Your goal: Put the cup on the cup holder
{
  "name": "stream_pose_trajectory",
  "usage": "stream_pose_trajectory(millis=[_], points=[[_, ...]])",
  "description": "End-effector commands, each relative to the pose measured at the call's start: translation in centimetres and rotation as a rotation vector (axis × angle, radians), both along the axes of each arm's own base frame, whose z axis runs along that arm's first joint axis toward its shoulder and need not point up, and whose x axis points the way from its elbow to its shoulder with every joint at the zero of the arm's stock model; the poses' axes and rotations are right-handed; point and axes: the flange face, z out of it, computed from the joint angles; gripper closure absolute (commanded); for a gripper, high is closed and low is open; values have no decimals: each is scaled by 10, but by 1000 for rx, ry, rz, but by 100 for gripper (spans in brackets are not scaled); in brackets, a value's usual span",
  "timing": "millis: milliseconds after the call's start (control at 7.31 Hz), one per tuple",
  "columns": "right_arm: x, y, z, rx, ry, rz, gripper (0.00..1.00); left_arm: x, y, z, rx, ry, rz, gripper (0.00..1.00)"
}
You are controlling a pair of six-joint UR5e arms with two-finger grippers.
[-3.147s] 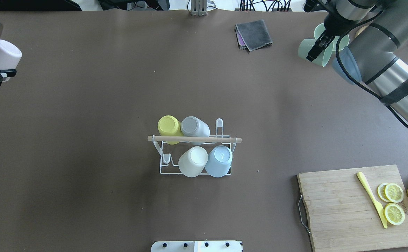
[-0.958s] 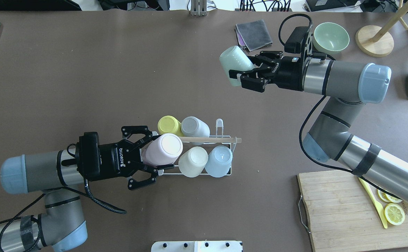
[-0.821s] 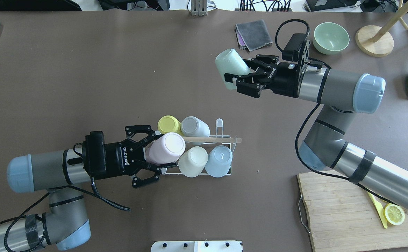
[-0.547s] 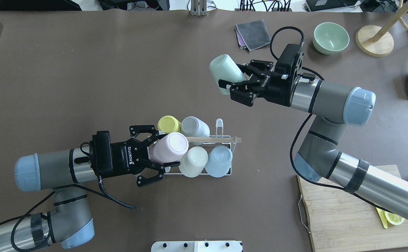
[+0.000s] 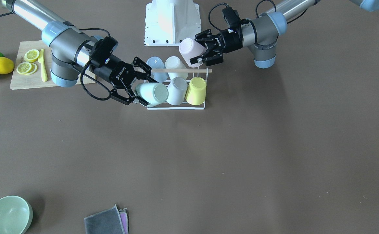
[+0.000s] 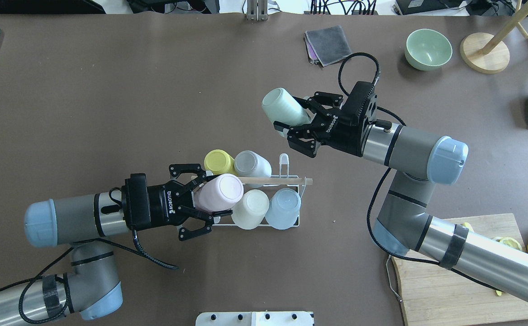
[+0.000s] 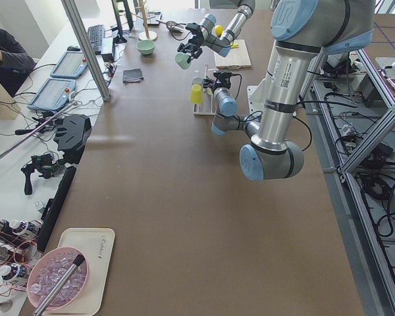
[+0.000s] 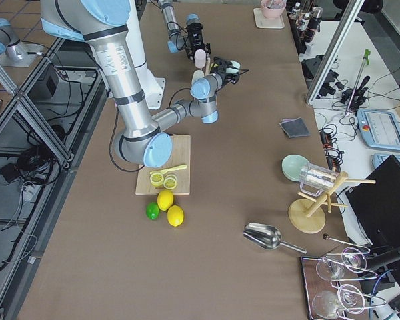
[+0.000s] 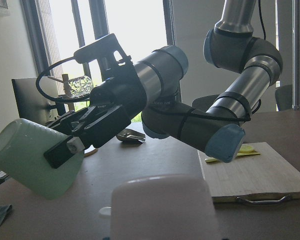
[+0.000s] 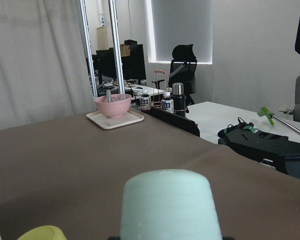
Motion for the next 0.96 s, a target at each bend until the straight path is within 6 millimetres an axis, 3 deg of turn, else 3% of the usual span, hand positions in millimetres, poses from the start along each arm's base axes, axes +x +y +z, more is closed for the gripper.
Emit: stream_pose_trajectory(millis=[0, 411, 821], points=[[-13, 15, -1, 23, 10, 4, 100, 2, 0, 1, 0, -7, 2, 100], [-31, 36, -1, 42, 19, -15, 100, 5, 4, 2, -1, -10, 11, 100], [-22, 41, 8, 39, 26, -18, 100, 6, 5, 4, -1, -15, 13, 100]])
